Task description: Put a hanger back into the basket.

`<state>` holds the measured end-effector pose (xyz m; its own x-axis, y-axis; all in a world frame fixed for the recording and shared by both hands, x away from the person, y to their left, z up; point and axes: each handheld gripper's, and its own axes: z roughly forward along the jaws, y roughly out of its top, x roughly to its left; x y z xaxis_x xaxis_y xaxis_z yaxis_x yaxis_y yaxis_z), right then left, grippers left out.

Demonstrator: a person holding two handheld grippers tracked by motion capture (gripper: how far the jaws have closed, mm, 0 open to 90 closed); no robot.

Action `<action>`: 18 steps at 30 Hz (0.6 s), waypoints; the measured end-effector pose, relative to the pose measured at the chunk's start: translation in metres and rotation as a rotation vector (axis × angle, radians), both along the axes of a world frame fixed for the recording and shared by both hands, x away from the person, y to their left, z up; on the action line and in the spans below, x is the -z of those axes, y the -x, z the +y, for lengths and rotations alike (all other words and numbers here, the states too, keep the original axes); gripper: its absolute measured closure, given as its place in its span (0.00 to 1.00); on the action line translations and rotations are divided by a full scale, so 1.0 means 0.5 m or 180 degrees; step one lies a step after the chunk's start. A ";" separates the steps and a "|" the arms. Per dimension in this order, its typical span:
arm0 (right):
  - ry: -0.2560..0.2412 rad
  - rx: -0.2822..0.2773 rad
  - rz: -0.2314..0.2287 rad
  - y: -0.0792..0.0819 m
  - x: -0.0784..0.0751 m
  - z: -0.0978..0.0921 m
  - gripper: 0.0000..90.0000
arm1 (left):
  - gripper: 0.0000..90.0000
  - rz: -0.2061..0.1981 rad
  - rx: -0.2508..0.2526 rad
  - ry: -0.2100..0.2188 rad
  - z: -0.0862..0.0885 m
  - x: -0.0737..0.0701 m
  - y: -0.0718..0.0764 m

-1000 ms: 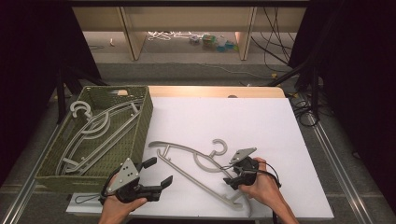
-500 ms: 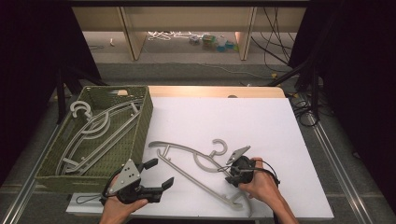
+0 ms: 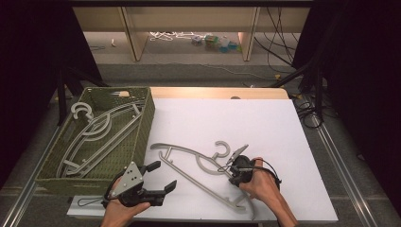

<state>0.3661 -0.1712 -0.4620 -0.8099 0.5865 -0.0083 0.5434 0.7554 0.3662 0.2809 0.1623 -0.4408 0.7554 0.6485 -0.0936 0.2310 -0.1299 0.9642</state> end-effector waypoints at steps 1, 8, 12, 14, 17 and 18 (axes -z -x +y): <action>-0.0001 -0.0001 0.0002 0.000 -0.001 -0.001 0.84 | 0.19 0.0017 -0.0004 0.0014 -0.001 0.000 0.000; 0.0080 -0.0039 -0.0094 -0.003 -0.005 -0.012 0.92 | 0.19 0.0057 0.0045 -0.0041 -0.012 -0.004 -0.012; 0.0109 -0.0245 -0.0190 -0.002 -0.008 -0.013 0.92 | 0.19 0.0159 0.0081 -0.0245 -0.031 -0.008 -0.024; 0.0130 -0.0345 -0.0255 0.000 -0.017 -0.014 0.92 | 0.19 0.0170 0.0089 -0.0321 -0.043 -0.009 -0.035; 0.0124 -0.0492 -0.0428 0.005 -0.034 -0.015 0.91 | 0.19 0.0350 0.0149 -0.0407 -0.070 -0.004 -0.058; 0.0114 -0.0523 -0.0479 0.007 -0.042 -0.015 0.91 | 0.20 0.0359 0.0162 -0.0439 -0.077 -0.004 -0.065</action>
<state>0.3625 -0.1789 -0.4408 -0.8826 0.4439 -0.1548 0.3531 0.8433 0.4052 0.3132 0.1238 -0.4390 0.7773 0.6223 -0.0925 0.3264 -0.2733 0.9049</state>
